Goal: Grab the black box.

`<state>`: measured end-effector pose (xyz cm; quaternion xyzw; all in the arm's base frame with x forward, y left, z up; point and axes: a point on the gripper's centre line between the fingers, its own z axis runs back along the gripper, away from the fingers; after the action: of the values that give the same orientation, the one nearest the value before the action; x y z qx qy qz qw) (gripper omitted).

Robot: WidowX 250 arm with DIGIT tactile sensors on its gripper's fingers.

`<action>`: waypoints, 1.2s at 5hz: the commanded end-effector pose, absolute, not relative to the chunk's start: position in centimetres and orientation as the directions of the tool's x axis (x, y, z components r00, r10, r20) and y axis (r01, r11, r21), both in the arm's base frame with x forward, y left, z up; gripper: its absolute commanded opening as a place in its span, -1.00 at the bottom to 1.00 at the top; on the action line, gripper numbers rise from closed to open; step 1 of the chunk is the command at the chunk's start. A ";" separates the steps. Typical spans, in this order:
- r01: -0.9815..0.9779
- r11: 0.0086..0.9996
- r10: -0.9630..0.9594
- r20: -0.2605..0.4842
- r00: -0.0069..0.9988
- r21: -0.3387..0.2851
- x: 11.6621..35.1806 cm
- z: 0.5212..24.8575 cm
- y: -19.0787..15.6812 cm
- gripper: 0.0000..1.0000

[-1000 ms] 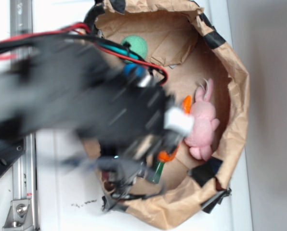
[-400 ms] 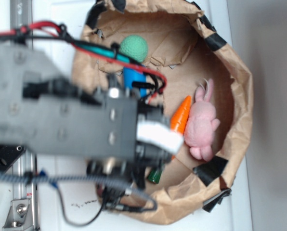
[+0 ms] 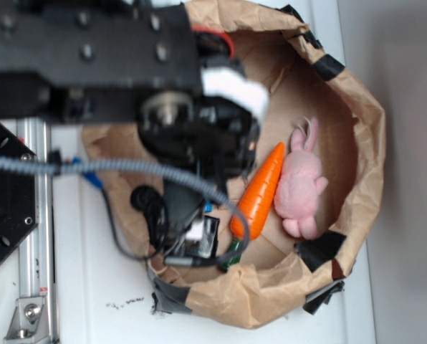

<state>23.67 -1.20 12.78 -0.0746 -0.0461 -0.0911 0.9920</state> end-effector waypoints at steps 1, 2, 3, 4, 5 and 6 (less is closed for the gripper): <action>0.206 0.973 -0.200 0.065 0.978 -0.104 25.6 11.5 -2.7 1.00; 0.273 0.956 -0.272 0.023 0.962 -0.104 25.0 9.6 -5.3 1.00; 0.326 0.941 -0.329 -0.015 0.944 -0.094 22.9 8.1 -7.0 1.00; 0.364 0.929 -0.367 -0.048 0.929 -0.072 21.8 7.3 -8.0 1.00; 0.360 0.929 -0.360 0.005 0.933 -0.084 21.6 8.7 -7.3 1.00; 0.360 0.929 -0.360 0.005 0.933 -0.084 21.6 8.7 -7.3 1.00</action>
<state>22.27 -6.55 8.12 -0.0387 0.0164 -0.1618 0.9859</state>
